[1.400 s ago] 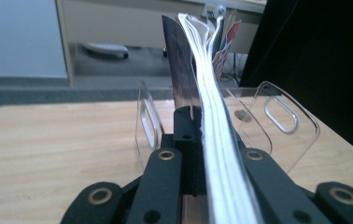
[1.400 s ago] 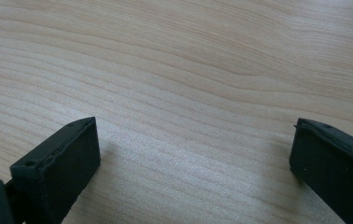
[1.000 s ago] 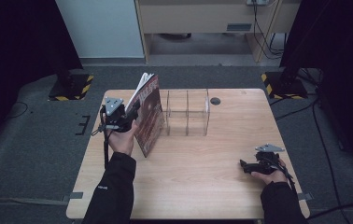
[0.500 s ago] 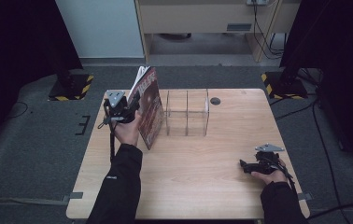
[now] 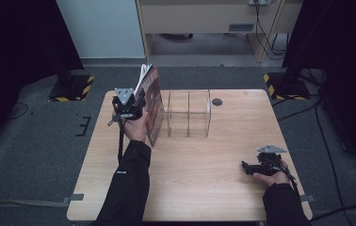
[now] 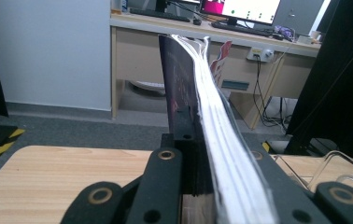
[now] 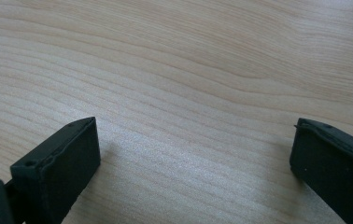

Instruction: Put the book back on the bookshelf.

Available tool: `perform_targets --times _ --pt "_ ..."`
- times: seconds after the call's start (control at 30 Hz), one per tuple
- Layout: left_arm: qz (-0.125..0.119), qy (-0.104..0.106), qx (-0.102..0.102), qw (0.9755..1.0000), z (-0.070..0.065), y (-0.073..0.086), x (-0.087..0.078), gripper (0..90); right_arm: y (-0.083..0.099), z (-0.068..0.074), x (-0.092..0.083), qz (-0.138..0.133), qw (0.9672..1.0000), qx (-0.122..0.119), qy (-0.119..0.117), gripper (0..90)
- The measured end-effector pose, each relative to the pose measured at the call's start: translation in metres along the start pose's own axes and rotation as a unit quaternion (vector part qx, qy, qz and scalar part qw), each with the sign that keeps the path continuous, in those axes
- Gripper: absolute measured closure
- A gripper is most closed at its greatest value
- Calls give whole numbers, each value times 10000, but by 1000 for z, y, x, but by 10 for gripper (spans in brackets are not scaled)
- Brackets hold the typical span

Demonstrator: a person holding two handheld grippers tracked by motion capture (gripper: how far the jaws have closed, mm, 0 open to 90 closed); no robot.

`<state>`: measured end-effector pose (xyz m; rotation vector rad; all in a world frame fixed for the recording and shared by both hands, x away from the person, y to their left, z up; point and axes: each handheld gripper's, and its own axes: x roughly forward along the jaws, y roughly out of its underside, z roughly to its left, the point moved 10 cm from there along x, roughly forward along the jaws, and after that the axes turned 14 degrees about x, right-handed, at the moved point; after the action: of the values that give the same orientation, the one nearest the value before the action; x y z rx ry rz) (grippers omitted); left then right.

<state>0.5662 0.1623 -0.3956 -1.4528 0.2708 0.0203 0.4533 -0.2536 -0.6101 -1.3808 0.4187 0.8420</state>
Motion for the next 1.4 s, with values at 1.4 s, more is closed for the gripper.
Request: perform_targets --times 1.4 --pt "-135 253 -7 9996 6 6 -11 830 0 0 0 -18 10000 -17 7 22"
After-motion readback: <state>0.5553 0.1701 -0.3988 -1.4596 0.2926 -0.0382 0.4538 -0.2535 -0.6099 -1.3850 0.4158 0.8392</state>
